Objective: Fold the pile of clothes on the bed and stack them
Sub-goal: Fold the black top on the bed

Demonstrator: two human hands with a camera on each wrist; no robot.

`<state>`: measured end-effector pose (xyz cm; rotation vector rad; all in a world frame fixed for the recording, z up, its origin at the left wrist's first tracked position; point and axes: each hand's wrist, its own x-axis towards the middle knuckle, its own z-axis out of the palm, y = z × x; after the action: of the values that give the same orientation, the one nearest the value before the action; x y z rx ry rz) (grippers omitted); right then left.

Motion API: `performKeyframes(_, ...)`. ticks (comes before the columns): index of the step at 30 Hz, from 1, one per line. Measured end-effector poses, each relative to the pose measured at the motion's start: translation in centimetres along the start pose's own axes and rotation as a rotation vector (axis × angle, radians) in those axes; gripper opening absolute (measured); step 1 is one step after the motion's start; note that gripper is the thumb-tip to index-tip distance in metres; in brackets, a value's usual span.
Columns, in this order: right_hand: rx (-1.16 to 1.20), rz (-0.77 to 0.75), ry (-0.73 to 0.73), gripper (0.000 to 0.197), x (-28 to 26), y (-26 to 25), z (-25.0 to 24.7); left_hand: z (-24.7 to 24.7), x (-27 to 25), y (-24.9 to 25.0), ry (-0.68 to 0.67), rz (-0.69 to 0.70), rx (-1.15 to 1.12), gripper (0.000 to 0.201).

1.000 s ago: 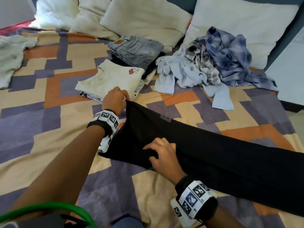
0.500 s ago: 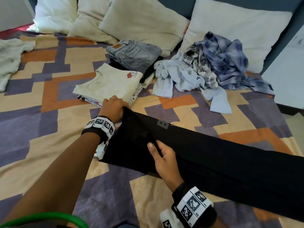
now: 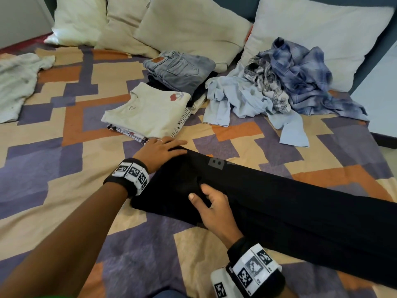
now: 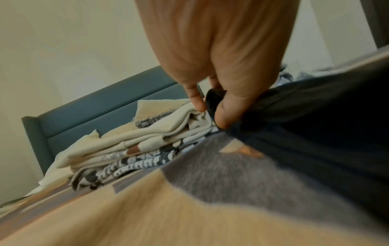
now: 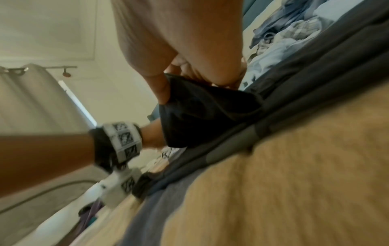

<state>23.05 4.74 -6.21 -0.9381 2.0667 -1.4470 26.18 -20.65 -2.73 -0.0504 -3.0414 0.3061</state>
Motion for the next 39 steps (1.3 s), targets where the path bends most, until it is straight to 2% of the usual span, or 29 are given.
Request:
performKeyframes(2, 0.211, -0.041, 0.04, 0.034, 0.7, -1.2, -1.3, 0.1, -0.6, 0.3, -0.035, -0.017, 0.05, 0.078)
performKeyframes(3, 0.357, -0.035, 0.06, 0.026, 1.1, -1.9, -2.2, 0.4, -0.7, 0.2, -0.027, -0.046, -0.007, 0.078)
performKeyframes(6, 0.758, 0.105, 0.171, 0.027, 2.2, -2.2, -4.9, 1.3, -0.5, -0.6, 0.067, -0.135, -0.424, 0.071)
performKeyframes(8, 0.88, 0.253, 0.318, 0.027, 3.2, -1.2, -6.1, 1.3, -0.4, -0.7, 0.044, -0.23, -0.537, 0.065)
performKeyframes(10, 0.882, 0.404, 0.421, 0.028, 4.2, 0.1, -7.3, 1.2, -0.1, -0.7, -0.005, -0.276, -0.547, 0.06)
performKeyframes(13, 0.85, 0.592, 0.388, 0.03, 4.9, 1.9, -8.2, 1.0, 0.5, -0.8, 0.041, -0.304, -0.638, 0.05)
performKeyframes(15, 0.871, 0.625, 0.345, 0.029, 4.9, 2.4, -8.5, 0.8, 0.8, -0.8, 0.089, -0.408, -0.781, 0.032)
performKeyframes(17, 0.896, 0.604, 0.349, 0.028, 4.7, 2.3, -8.8, 0.6, 1.0, -0.8, 0.15, -0.521, -0.823, 0.017)
performKeyframes(20, 0.935, 0.569, 0.387, 0.026, 4.3, 2.2, -8.6, 0.5, 1.9, -0.5, 0.199, -0.655, -0.733, 0.011)
performKeyframes(23, 0.929, 0.58, 0.434, 0.033, 3.9, 2.9, -7.9, -0.1, 3.5, 0.2, 0.112, -0.818, -0.578, 0.022)
performKeyframes(25, 0.851, 0.608, 0.446, 0.04, 3.9, 3.2, -7.0, -0.6, 3.8, 1.1, 0.06, -0.891, -0.372, 0.032)
performKeyframes(27, 0.804, 0.605, 0.461, 0.056, 3.9, 3.6, -6.5, -1.2, 4.3, 2.8, 0.144, -0.808, -0.196, 0.039)
performKeyframes(29, 0.805, 0.603, 0.429, 0.079, 3.8, 3.9, -6.2, -1.4, 4.9, 4.2, 0.277, -0.568, -0.179, 0.04)
performKeyframes(30, 0.814, 0.599, 0.388, 0.079, 3.6, 4.0, -6.2, -1.3, 5.2, 4.8, 0.295, -0.415, -0.22, 0.039)
performKeyframes(31, 0.839, 0.59, 0.353, 0.072, 3.5, 4.3, -6.1, -1.2, 5.4, 5.3, 0.235, -0.311, -0.293, 0.035)
performKeyframes(33, 0.89, 0.555, 0.295, 0.059, 3.3, 4.5, -6.3, -0.9, 5.3, 6.5, -0.062, -0.328, -0.423, 0.034)
performKeyframes(35, 0.867, 0.5, 0.286, 0.043, 3.3, 4.1, -6.9, 0.2, 4.6, 7.2, -0.328, -0.416, -0.419, 0.062)
performKeyframes(37, 0.854, 0.474, 0.315, 0.042, 3.6, 4.0, -7.6, 1.0, 3.9, 7.9, -0.388, -0.428, -0.398, 0.081)
performKeyframes(39, 0.862, 0.433, 0.348, 0.048, 3.8, 3.6, -8.4, 1.3, 3.7, 8.3, -0.413, -0.439, -0.387, 0.086)
